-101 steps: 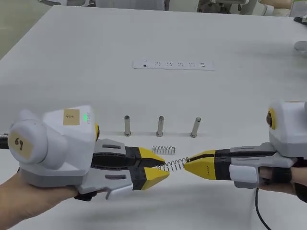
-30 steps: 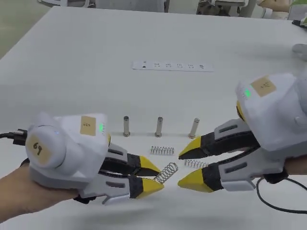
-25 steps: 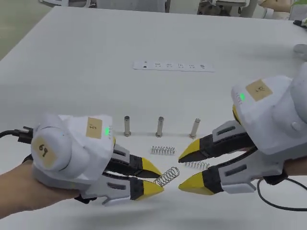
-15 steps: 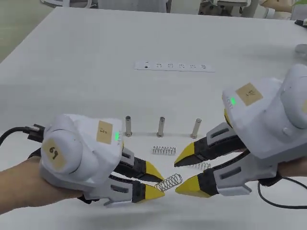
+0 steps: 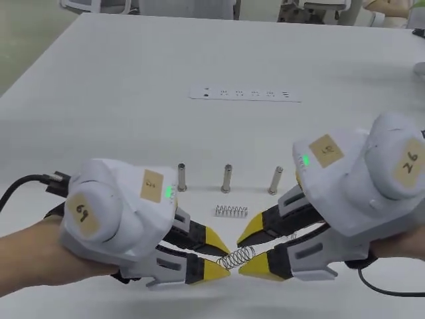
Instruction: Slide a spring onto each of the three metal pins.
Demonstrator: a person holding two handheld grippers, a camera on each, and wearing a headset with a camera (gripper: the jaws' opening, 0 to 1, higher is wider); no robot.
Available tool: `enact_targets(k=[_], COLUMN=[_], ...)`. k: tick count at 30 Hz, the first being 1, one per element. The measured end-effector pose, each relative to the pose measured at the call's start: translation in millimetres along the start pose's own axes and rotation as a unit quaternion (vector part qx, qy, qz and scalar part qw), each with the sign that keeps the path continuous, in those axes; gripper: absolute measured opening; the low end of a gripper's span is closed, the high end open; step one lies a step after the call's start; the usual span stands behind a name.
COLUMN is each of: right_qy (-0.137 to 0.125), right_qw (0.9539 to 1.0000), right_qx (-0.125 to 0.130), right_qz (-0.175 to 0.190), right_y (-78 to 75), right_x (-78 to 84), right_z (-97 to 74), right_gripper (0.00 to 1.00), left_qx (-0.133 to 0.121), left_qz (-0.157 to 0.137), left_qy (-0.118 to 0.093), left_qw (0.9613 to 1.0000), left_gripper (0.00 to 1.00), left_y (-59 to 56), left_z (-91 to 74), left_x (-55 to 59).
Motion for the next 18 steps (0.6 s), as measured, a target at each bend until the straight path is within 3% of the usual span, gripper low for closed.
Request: enact_targets(k=[18], right_qy=[0.011], right_qw=[0.9999], right_qx=[-0.004], right_qz=[-0.003], right_y=[-1.2], right_x=[2.9], right_z=[7.0], right_gripper=[0.09], left_qx=[0.002], left_qz=[-0.006], left_qy=[-0.002], left_qw=[1.0], left_gripper=[0.02], left_y=[-1.1], left_z=[0.7], left_x=[-1.6])
Point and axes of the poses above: the centre of the closed fingertips' face, and the gripper's own axes: z roughly forward along the fingers, y roughly to its left, x roughly out of its underside, the point moved 3 cm from there along -z, roughly backward along the fingers, and after that the axes turned 11 degrees about -x, right-handed, at the moved point
